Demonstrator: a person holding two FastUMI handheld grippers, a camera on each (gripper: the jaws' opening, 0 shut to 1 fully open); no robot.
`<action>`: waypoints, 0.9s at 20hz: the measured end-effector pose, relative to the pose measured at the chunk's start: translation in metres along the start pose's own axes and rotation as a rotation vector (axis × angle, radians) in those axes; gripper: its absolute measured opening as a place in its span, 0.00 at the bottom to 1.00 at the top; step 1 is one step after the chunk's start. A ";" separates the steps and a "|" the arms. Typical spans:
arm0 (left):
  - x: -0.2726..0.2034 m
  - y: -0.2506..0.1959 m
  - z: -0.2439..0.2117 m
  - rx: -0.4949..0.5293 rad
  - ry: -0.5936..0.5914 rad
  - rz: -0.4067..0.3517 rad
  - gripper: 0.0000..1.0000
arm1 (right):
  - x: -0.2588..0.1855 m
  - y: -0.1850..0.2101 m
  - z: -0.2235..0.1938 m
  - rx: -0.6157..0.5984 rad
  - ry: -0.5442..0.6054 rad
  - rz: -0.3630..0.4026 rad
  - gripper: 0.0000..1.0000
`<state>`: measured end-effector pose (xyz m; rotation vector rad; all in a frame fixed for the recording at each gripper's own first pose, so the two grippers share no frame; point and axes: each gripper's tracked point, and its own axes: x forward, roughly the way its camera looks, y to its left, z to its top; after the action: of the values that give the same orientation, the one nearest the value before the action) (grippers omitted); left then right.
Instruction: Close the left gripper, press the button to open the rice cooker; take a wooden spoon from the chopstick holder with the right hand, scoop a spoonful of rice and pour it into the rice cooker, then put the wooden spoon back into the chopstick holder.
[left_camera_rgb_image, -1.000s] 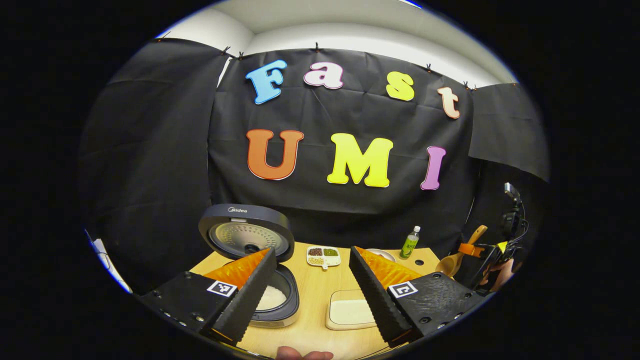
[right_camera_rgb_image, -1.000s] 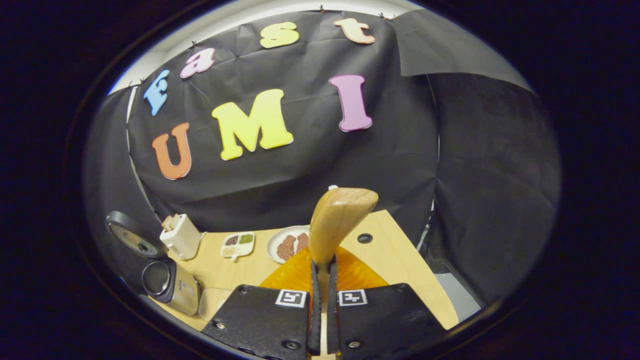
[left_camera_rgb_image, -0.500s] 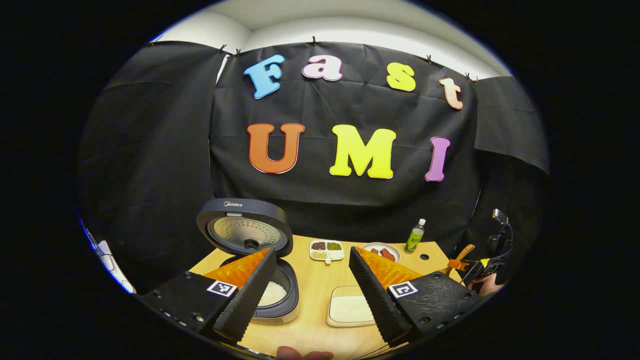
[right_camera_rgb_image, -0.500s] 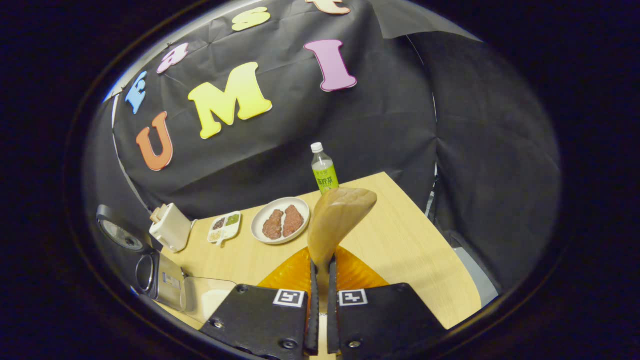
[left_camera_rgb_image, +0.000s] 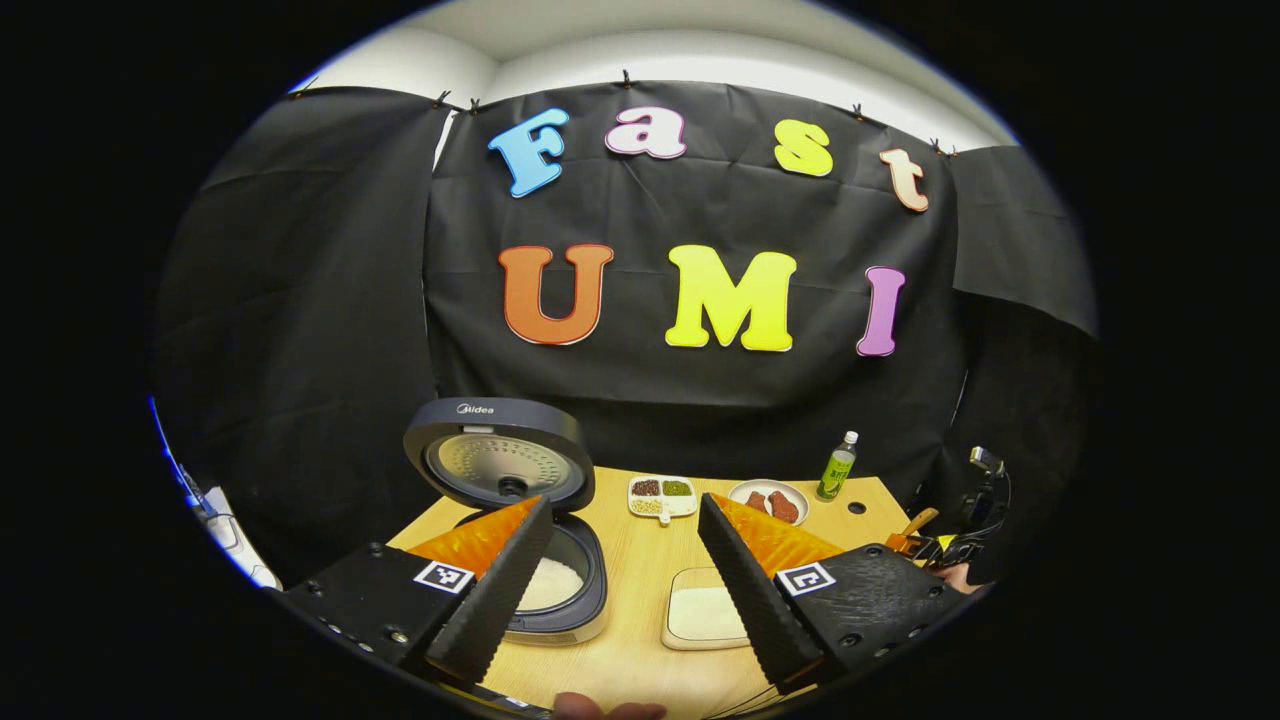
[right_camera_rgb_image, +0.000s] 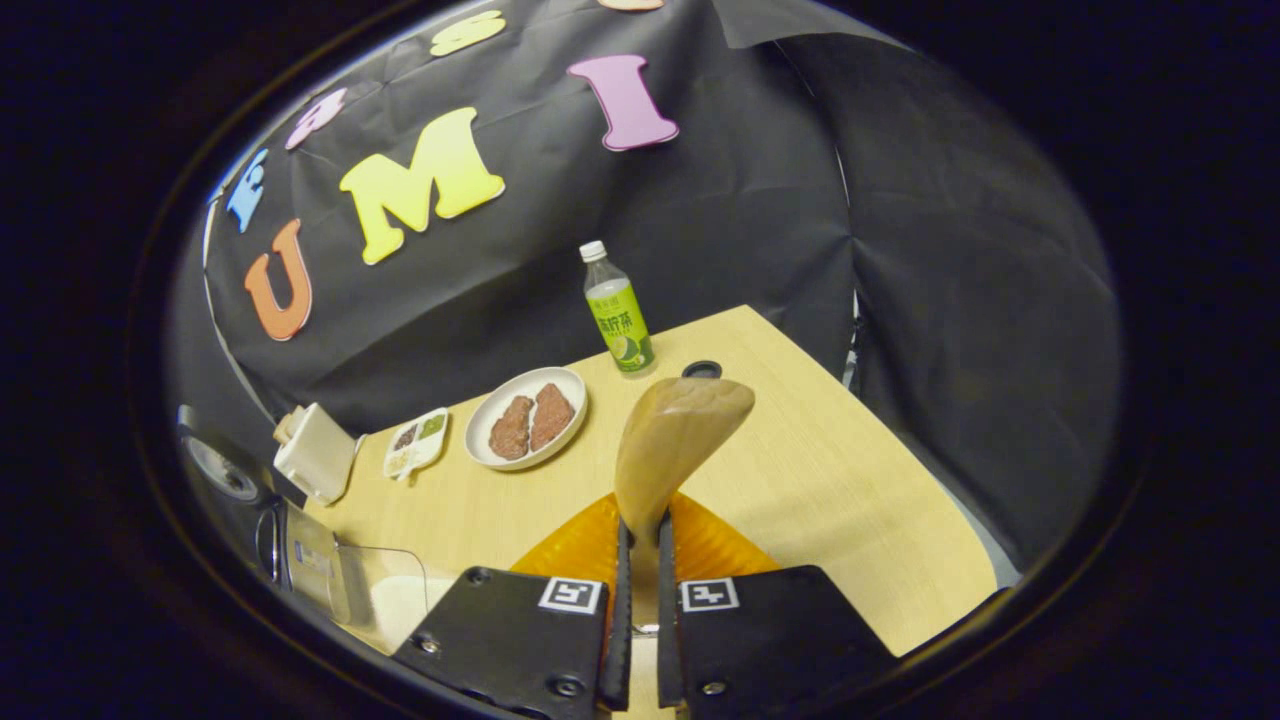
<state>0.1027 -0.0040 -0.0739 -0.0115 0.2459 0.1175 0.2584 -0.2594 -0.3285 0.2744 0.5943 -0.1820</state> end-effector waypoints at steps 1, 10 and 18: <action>0.000 0.000 0.005 0.008 -0.009 -0.002 0.95 | 0.000 0.000 0.000 0.003 0.001 0.008 0.16; 0.007 0.033 0.055 0.042 -0.144 0.029 0.95 | -0.032 -0.020 0.038 -0.029 -0.119 -0.090 0.70; 0.003 0.055 0.107 0.071 -0.250 0.021 1.00 | -0.109 -0.009 0.110 -0.074 -0.306 -0.144 0.95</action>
<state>0.1247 0.0540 0.0290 0.0761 0.0007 0.1300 0.2254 -0.2916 -0.1803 0.1284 0.3158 -0.3339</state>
